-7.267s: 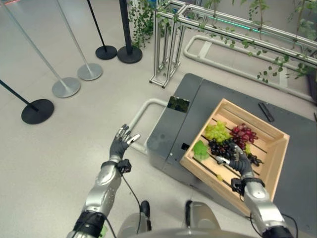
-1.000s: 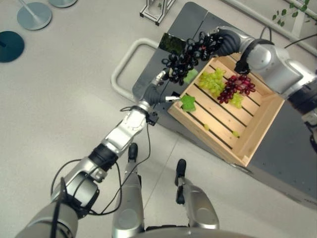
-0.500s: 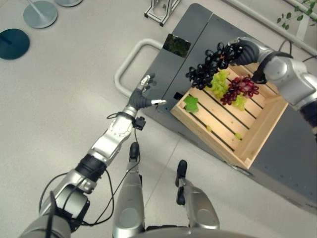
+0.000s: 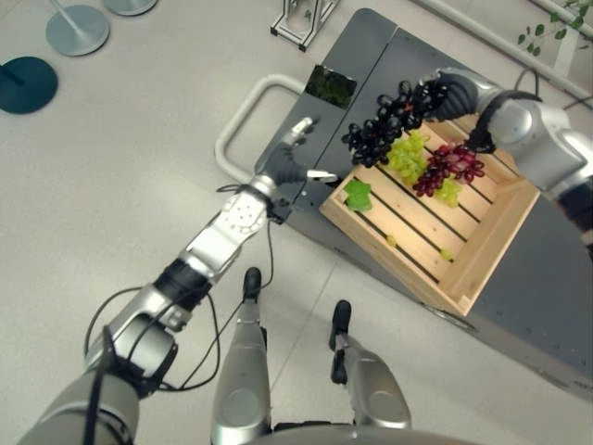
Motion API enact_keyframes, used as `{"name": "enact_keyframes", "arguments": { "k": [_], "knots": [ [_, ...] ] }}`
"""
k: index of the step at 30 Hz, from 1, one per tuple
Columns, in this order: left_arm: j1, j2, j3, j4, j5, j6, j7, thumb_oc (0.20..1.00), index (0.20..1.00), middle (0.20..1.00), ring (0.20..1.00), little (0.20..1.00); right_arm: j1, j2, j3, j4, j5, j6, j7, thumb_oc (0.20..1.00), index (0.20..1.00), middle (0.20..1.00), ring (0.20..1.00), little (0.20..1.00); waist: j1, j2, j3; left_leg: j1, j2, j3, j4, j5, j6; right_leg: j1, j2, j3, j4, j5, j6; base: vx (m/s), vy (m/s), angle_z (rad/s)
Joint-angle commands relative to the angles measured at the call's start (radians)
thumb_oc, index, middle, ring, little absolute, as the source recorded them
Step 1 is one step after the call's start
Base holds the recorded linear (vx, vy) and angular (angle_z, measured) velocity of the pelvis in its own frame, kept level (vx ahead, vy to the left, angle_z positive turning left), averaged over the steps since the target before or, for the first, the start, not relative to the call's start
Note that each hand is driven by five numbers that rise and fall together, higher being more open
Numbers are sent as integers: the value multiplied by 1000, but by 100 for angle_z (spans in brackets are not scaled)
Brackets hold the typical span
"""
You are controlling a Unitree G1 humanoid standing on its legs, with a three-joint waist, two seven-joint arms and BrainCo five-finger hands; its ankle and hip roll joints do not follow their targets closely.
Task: Pick up the fruits from the basket on one side to the basket on the other side
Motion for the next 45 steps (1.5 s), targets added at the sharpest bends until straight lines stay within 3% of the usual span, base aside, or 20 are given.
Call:
{"name": "enact_keyframes", "arguments": {
  "k": [1,12,23,34,45],
  "knots": [
    [47,-65,5,35,27,-34,-1,1000,1000,1000,1000,1000,-22,54,28,17,-1,-11,-34,200,200,200,200,200,-16,-21,-182,-22,34,-8,44,-123,-74,-64,-35,12,108,-172,18,0,0,0],
    [22,-116,-26,76,72,-31,21,1000,1000,1000,1000,1000,-17,176,13,84,-42,-2,-49,200,200,200,200,200,-18,-9,-193,-18,31,-10,42,-124,-72,-58,-37,11,107,-175,16,0,0,0],
    [115,-179,75,121,105,-35,150,1000,1000,1000,1000,1000,82,247,-104,72,-72,5,-132,200,200,200,200,200,-10,-11,-194,-24,24,-16,46,-127,-68,-59,-36,10,116,-184,11,1,-2,0],
    [77,-272,76,213,72,-44,242,1000,1000,1000,1000,1000,131,372,-173,50,-81,6,-210,200,200,200,200,200,-18,-21,-204,-26,26,-17,51,-129,-67,-58,-33,17,116,-189,6,1,-1,0],
    [55,-309,81,256,95,-46,323,1000,1000,1000,1000,1000,158,436,-197,12,-71,-4,-253,200,200,200,200,200,-27,-24,-214,-28,28,-15,51,-130,-66,-61,-35,19,117,-188,6,0,0,0]
  ]
}}
